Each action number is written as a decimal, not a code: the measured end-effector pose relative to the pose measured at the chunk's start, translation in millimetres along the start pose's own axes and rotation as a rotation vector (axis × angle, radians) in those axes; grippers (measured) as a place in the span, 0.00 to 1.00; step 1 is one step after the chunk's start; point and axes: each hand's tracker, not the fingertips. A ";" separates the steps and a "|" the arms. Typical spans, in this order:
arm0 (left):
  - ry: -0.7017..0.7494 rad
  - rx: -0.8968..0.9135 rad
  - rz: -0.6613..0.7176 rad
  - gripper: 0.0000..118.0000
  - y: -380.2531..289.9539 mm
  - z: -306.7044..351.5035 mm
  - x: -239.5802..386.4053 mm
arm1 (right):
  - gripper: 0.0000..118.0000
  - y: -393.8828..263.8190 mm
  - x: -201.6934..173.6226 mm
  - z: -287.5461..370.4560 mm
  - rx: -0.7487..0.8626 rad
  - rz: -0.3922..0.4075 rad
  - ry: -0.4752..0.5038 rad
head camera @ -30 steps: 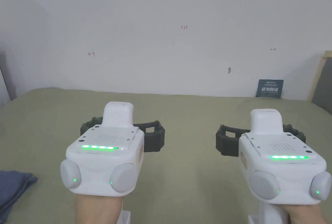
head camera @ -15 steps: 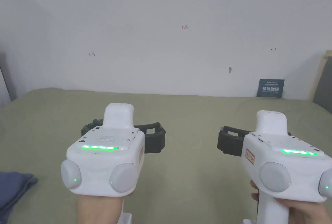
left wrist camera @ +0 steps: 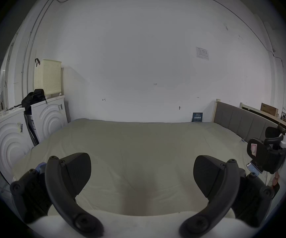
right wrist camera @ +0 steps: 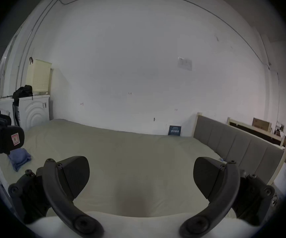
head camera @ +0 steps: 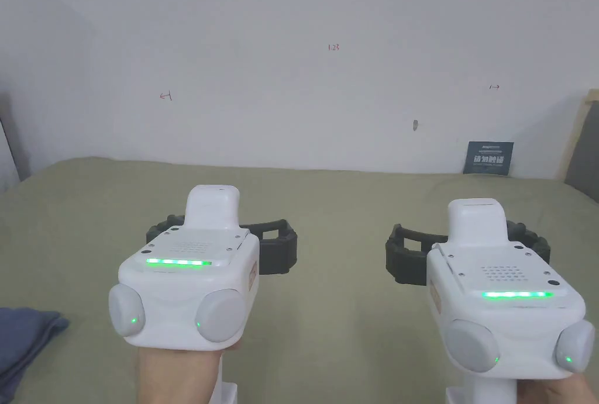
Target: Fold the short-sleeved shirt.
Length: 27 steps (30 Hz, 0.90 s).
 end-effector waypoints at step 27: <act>0.008 -0.006 -0.007 1.00 -1.0 1.1 -3.3 | 1.00 -1.1 8.6 -3.6 -0.070 -0.094 0.005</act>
